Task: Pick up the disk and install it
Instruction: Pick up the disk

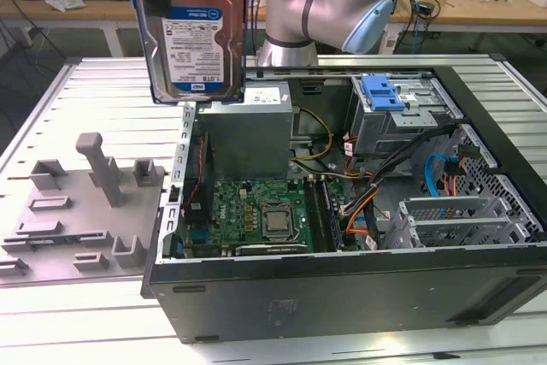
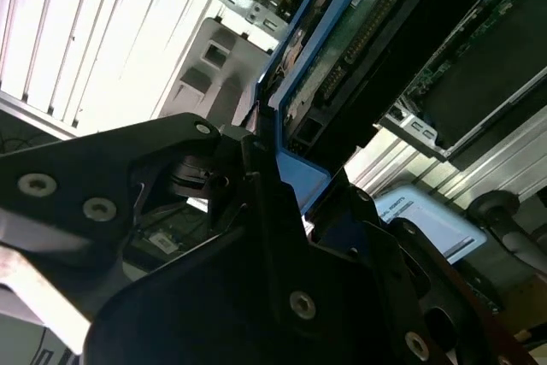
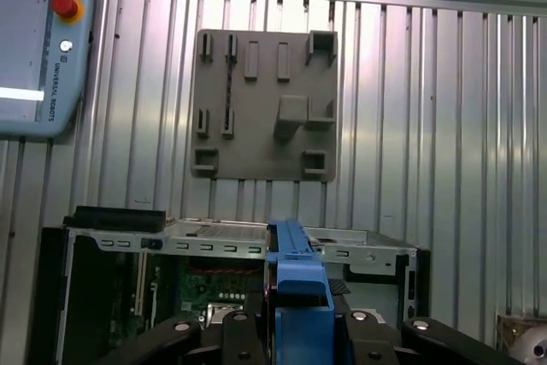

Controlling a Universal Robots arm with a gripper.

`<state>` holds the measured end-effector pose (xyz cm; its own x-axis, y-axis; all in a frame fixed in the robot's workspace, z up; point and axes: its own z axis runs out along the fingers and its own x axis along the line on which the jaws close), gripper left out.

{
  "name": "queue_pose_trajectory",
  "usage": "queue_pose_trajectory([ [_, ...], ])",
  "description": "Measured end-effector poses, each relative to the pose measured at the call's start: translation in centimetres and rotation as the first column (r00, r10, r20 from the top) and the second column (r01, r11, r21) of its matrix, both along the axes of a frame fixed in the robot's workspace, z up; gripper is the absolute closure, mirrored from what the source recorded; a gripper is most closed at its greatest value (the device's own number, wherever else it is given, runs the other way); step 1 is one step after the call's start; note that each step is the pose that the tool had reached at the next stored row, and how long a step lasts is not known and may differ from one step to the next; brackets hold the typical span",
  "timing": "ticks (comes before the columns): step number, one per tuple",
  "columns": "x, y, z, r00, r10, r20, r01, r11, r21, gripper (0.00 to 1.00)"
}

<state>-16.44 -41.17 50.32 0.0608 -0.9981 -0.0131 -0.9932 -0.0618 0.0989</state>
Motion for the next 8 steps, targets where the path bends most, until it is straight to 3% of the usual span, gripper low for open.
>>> queue_pose_trajectory([
  [8,2.3,-0.77,0.16,0.9998,0.018,-0.0064,-0.018,0.9998,0.0001,0.63],
])
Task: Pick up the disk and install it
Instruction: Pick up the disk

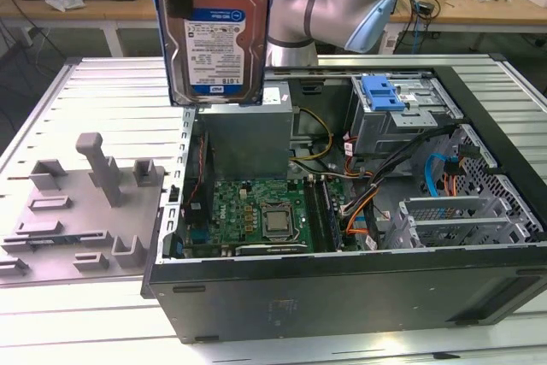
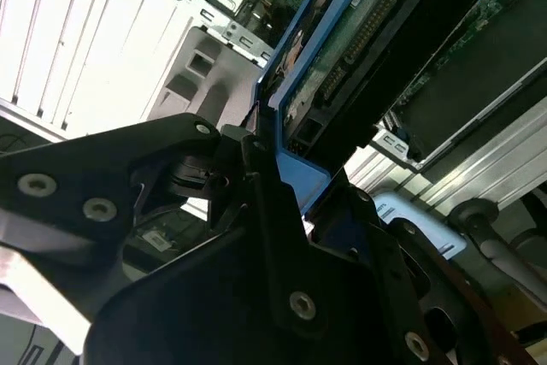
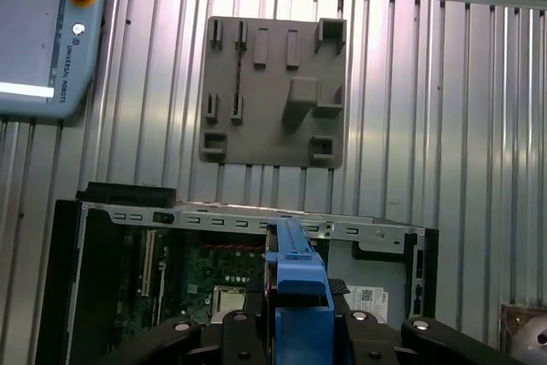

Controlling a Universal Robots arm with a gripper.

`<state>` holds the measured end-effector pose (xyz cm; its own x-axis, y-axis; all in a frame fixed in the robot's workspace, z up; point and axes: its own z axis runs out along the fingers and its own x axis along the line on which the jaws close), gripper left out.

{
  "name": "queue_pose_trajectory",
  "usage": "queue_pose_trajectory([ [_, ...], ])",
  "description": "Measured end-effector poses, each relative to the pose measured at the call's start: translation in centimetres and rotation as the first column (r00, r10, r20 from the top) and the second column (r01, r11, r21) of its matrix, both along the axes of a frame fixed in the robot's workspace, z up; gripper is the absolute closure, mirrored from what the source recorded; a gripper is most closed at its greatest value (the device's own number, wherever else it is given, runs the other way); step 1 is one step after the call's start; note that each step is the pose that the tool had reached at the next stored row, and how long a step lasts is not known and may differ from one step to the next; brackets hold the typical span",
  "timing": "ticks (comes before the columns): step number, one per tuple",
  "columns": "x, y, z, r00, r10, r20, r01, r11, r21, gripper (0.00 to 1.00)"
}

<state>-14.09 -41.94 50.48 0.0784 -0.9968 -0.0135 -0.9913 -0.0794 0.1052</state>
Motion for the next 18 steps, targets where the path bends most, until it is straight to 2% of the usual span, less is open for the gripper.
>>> queue_pose_trajectory([
  [7,1.5,-0.65,0.04,0.9999,0.014,-0.0075,-0.014,0.9999,0.0002,0.63],
  [18,3.6,-1.71,0.1,0.9993,0.035,-0.0146,-0.035,0.9994,0.0003,0.63],
])
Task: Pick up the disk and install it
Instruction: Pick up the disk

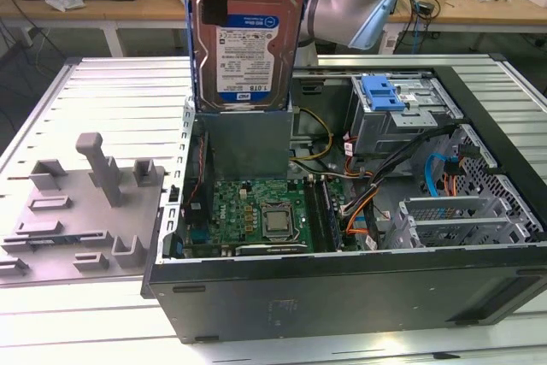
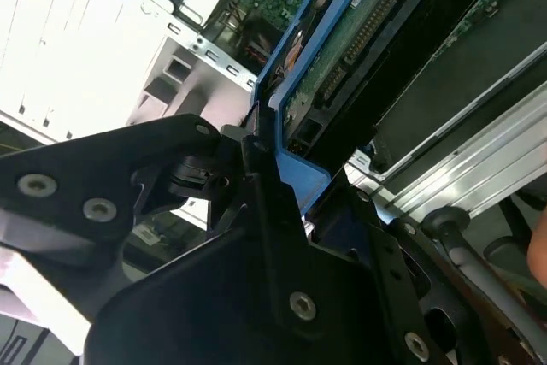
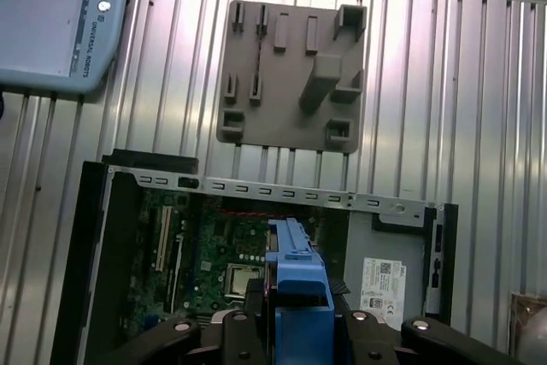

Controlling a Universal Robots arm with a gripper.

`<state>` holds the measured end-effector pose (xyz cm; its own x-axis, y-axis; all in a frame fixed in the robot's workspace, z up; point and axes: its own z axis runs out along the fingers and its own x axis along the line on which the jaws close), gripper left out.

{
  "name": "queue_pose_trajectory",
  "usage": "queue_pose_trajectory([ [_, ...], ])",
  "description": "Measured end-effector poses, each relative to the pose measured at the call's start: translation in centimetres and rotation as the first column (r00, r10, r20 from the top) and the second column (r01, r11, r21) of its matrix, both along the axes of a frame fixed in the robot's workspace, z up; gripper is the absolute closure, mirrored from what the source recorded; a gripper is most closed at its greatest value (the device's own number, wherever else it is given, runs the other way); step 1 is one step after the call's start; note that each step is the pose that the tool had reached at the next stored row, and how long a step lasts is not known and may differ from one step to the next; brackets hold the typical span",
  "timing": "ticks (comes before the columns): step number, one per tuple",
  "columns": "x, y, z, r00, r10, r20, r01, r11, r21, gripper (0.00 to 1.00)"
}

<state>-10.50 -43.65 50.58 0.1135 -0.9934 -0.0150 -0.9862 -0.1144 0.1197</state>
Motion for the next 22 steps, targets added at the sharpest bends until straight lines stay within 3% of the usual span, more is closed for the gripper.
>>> queue_pose_trajectory([
  [22,4.2,-2.88,0.17,0.9991,0.043,-0.0084,-0.043,0.9991,0.0001,0.63],
])
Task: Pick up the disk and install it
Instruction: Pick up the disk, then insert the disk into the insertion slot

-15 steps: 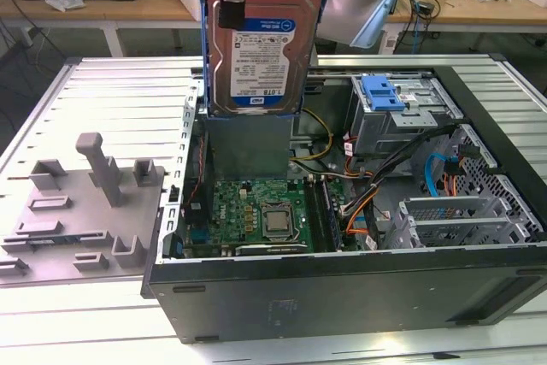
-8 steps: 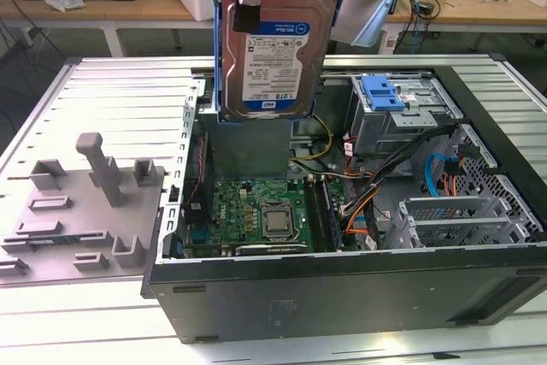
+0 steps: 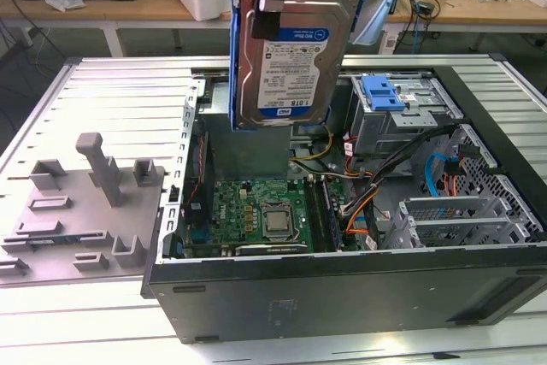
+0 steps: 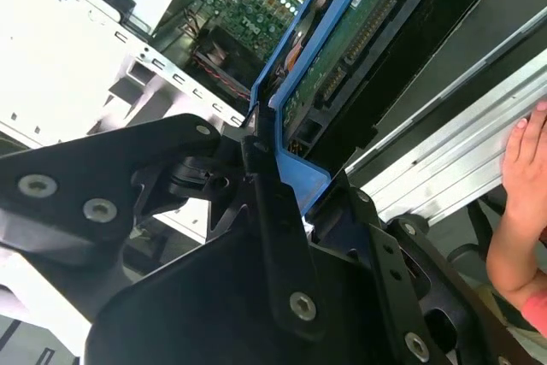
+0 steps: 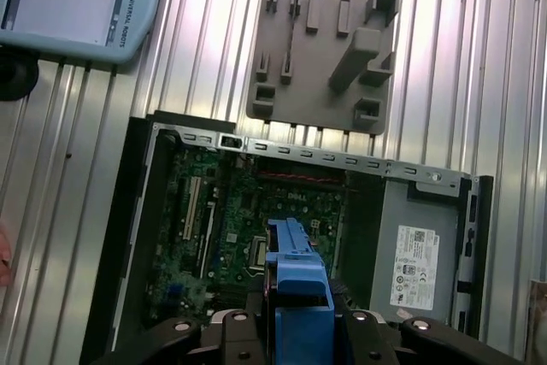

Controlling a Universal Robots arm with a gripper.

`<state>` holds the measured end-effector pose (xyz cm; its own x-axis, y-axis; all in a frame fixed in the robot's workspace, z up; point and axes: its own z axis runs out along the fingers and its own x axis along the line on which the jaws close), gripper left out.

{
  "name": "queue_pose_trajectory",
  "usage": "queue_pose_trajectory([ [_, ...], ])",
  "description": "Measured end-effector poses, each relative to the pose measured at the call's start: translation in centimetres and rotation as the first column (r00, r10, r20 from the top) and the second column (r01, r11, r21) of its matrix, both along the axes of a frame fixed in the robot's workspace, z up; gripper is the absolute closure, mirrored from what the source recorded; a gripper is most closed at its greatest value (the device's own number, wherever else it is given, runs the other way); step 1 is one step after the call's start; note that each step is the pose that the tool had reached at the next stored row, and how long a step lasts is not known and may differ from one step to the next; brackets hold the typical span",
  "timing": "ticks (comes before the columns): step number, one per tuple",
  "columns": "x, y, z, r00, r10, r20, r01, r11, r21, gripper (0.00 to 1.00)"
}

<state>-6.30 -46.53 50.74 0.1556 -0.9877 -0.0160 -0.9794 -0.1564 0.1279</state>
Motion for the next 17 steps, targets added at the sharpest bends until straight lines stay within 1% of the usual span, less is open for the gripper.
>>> queue_pose_trajectory([
  [17,0.0,0.0,0.0,1.0,0.002,0.0,-0.002,1.0,-0.0001,0.63],
])
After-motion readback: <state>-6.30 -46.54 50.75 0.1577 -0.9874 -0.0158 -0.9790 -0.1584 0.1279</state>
